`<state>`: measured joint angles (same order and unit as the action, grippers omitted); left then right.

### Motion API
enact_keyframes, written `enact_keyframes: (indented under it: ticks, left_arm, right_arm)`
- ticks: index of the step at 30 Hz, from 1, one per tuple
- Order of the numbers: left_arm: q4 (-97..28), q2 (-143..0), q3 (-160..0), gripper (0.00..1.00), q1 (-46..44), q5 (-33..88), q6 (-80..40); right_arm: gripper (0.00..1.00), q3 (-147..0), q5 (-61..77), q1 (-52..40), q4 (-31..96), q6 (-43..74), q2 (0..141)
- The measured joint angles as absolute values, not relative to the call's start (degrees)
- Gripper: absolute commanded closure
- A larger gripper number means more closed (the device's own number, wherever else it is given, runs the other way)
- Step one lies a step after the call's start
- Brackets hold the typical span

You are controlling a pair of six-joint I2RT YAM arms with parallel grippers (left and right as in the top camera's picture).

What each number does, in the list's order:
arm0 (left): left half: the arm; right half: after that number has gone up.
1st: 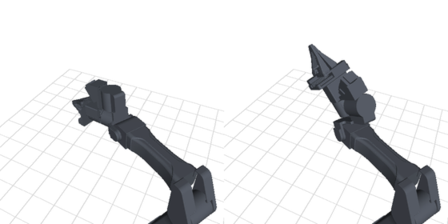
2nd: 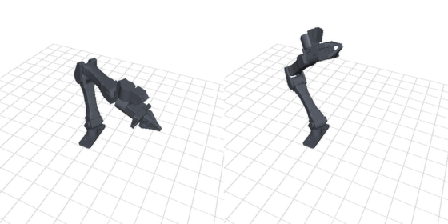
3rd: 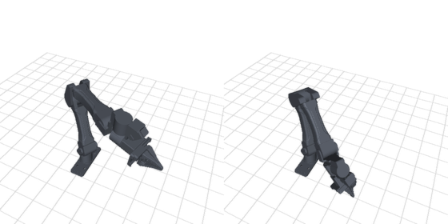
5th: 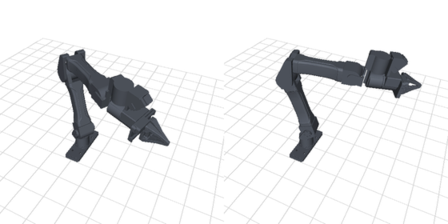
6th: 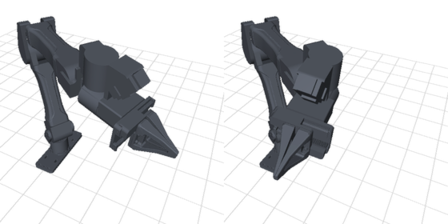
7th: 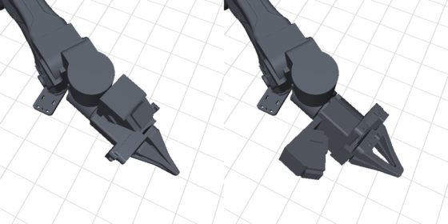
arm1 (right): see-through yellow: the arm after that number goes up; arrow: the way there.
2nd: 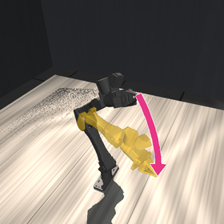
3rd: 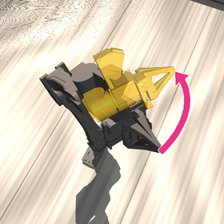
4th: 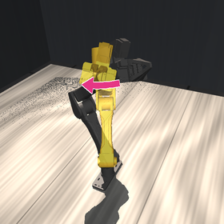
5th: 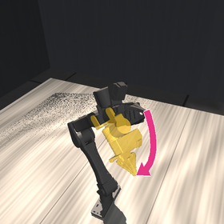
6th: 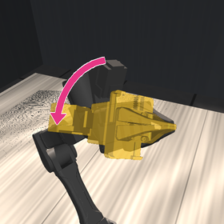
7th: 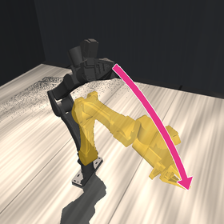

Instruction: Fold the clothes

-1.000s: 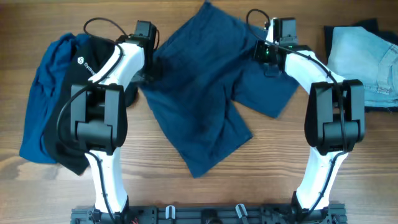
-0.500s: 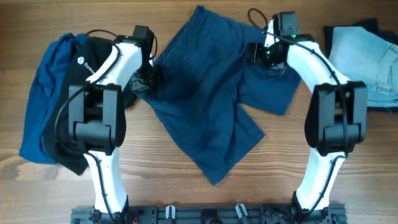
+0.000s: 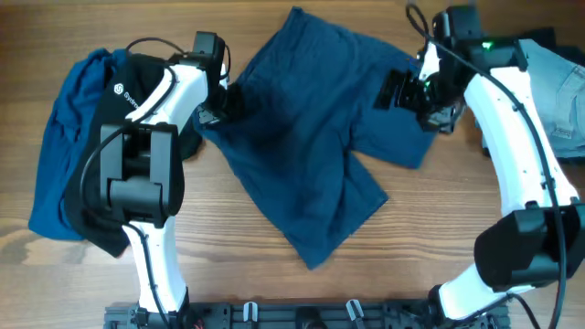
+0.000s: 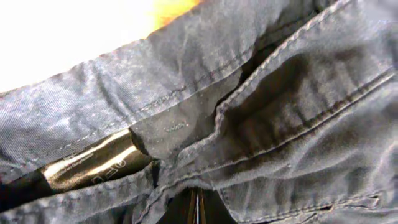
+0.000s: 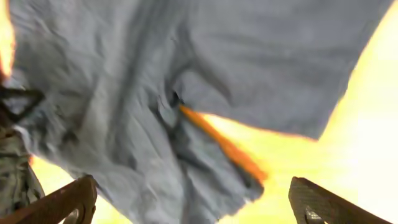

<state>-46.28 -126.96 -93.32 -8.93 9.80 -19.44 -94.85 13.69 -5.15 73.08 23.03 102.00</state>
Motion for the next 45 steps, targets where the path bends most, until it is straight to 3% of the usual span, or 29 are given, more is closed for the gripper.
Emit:
enact_keyframes:
  ticks: [9,14,16,17,18,20,21,33,45]
  left_arm:
    - [-38.92,-127.52,-93.12,0.96,-8.95,10.0,-19.44]
    - [-38.2,-127.61,-93.12,0.96,-8.95,10.0,-19.46]
    - [-38.06,-127.61,-93.12,0.91,-8.93,10.0,-19.44]
    - [-38.0,-127.61,-93.12,0.8,-8.93,10.0,-19.44]
    - [-37.78,-127.61,-93.12,0.55,-8.95,10.22,-19.4]
    - [-37.39,-127.11,-93.12,0.36,-9.17,10.37,-18.55]
    - [-37.36,-126.89,-93.12,0.3,-9.21,10.57,-18.33]
    - [-37.45,-111.39,-93.06,0.15,-9.34,10.13,-14.87]
    - [-38.48,-108.09,-93.03,0.15,-9.34,9.93,-13.61]
  right_arm:
    - [0.01,-79.96,15.53,-5.15,69.65,27.9,102.04]
    - [0.07,-72.12,15.99,-5.15,58.72,30.94,102.1]
    - [0.13,-69.87,16.08,-5.15,55.46,32.03,102.1]
    - [0.22,-68.38,16.08,-5.15,53.12,32.69,102.1]
    - [0.66,-67.35,16.08,-5.15,51.48,33.26,102.1]
    - [0.91,-65.34,16.05,-5.15,47.2,33.58,102.13]
    - [0.96,-64.88,16.05,-5.15,45.63,33.61,102.13]
    - [0.96,-63.77,11.46,-5.15,39.09,33.85,102.45]
    - [0.96,-63.9,10.02,-4.08,29.8,33.87,109.27]
